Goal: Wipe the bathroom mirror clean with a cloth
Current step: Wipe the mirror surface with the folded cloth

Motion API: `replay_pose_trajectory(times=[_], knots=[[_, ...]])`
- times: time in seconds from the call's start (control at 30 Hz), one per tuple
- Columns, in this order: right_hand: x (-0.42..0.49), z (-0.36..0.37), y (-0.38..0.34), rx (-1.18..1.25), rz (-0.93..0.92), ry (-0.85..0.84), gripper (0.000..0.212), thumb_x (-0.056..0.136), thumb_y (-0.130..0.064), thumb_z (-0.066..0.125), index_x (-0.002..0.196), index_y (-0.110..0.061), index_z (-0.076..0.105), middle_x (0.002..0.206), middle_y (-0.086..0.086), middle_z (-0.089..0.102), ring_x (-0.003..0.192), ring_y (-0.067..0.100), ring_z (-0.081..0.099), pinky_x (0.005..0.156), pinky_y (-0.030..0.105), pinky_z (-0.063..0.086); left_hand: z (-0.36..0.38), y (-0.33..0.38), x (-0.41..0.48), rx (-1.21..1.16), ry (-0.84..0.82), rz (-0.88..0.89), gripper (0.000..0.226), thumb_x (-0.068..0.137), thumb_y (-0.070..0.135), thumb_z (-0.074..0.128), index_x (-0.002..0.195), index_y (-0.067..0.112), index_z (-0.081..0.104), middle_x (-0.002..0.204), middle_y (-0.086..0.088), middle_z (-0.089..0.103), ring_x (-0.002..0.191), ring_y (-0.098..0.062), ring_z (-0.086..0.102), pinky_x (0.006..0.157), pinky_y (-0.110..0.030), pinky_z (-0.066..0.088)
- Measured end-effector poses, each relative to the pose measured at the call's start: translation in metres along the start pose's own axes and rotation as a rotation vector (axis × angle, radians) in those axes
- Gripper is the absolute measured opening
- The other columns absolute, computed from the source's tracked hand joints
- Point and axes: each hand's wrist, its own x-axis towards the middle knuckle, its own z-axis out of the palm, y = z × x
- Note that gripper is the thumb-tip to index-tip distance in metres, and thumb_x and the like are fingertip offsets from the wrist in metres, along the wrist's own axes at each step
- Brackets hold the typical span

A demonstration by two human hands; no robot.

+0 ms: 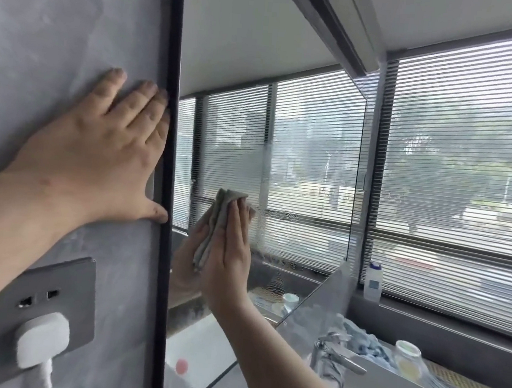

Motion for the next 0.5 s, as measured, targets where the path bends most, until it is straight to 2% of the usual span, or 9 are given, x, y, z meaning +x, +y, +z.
replay_pose_trajectory(times=[0.23, 0.37, 0.5], knots=[[-0.014, -0.007, 0.032, -0.065, 0.006, 0.075, 0.052, 0.098, -0.03, 0.027, 0.15, -0.022, 0.031, 0.159, -0.006, 0.032, 0.15, 0.007, 0.022, 0.123, 0.025, 0.016, 0.004, 0.003, 0.0, -0.004, 0.011, -0.011, 0.141, 0.057, 0.101, 0.0, 0.154, -0.002, 0.004, 0.164, -0.02, 0.001, 0.152, -0.034, 0.003, 0.117, -0.057, -0.007], [-0.026, -0.014, 0.061, -0.089, 0.124, 0.127, 0.053, 0.097, -0.034, 0.025, 0.15, -0.026, 0.03, 0.16, -0.009, 0.029, 0.15, 0.0, 0.018, 0.122, 0.021, 0.013, 0.007, 0.003, 0.002, 0.0, 0.033, -0.006, 0.143, 0.054, 0.101, 0.001, 0.154, -0.001, 0.01, 0.164, -0.019, 0.006, 0.151, -0.033, 0.007, 0.118, -0.057, -0.006], [-0.048, -0.032, 0.104, -0.043, 0.332, 0.198, 0.058, 0.097, -0.031, 0.031, 0.155, -0.024, 0.032, 0.16, -0.016, 0.027, 0.148, -0.004, 0.017, 0.124, 0.028, 0.013, 0.006, 0.002, 0.002, -0.024, 0.038, 0.015, 0.142, 0.054, 0.102, 0.006, 0.154, 0.001, 0.016, 0.163, -0.019, 0.01, 0.151, -0.033, 0.009, 0.118, -0.057, -0.005]])
